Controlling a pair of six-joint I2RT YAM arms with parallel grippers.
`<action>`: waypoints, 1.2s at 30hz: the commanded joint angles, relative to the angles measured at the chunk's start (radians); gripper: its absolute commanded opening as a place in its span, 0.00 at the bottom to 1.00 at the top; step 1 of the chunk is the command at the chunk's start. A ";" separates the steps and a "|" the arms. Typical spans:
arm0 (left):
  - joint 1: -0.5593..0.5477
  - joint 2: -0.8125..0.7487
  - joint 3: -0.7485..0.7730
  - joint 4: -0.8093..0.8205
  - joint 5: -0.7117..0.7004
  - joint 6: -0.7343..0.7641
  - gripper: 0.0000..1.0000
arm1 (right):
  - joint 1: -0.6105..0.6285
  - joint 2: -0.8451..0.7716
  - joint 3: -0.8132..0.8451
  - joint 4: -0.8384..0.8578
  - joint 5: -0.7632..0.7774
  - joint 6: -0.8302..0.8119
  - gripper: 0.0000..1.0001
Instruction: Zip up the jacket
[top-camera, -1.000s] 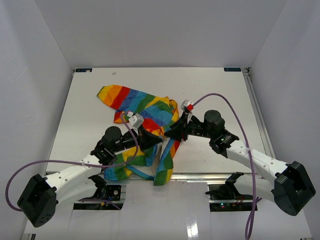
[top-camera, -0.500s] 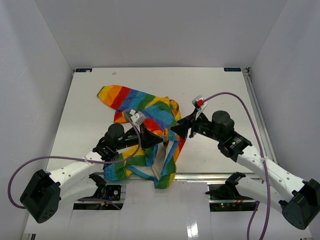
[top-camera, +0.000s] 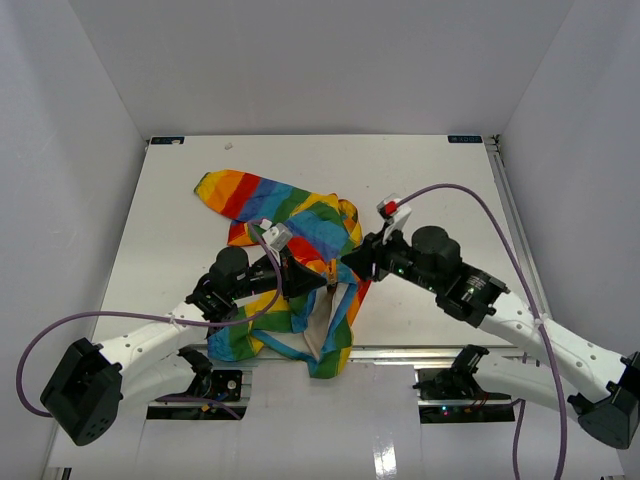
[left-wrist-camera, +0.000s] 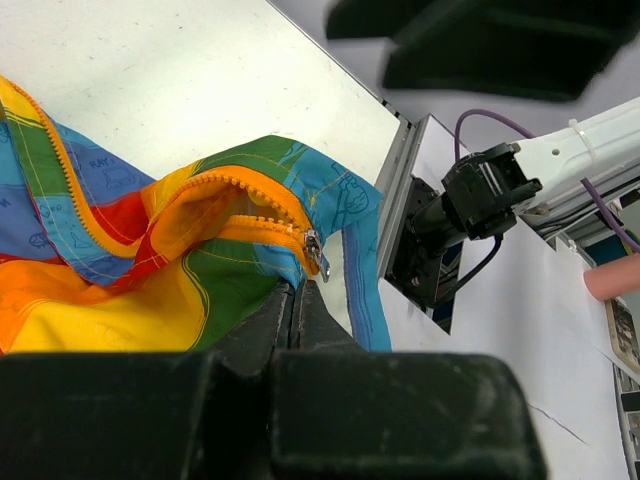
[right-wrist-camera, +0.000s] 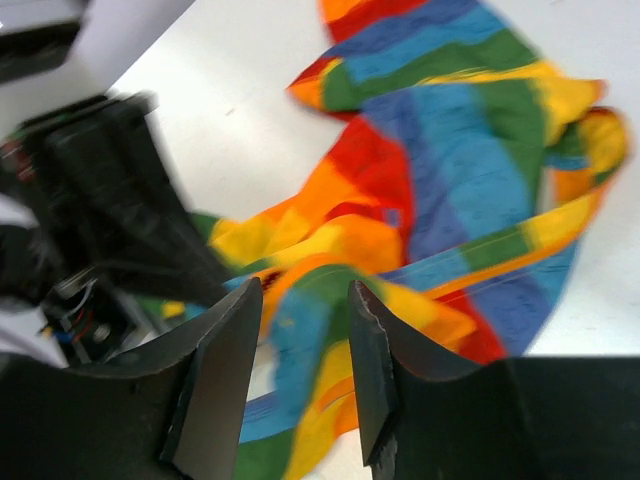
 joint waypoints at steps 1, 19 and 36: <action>0.006 -0.006 0.020 0.021 0.020 -0.008 0.00 | 0.205 0.037 0.066 -0.072 0.247 0.021 0.39; 0.005 -0.022 0.006 0.025 0.028 -0.017 0.00 | 0.467 0.210 0.172 -0.234 0.661 0.181 0.38; 0.007 -0.028 -0.003 0.056 0.051 -0.041 0.00 | 0.473 0.251 0.179 -0.209 0.679 0.169 0.38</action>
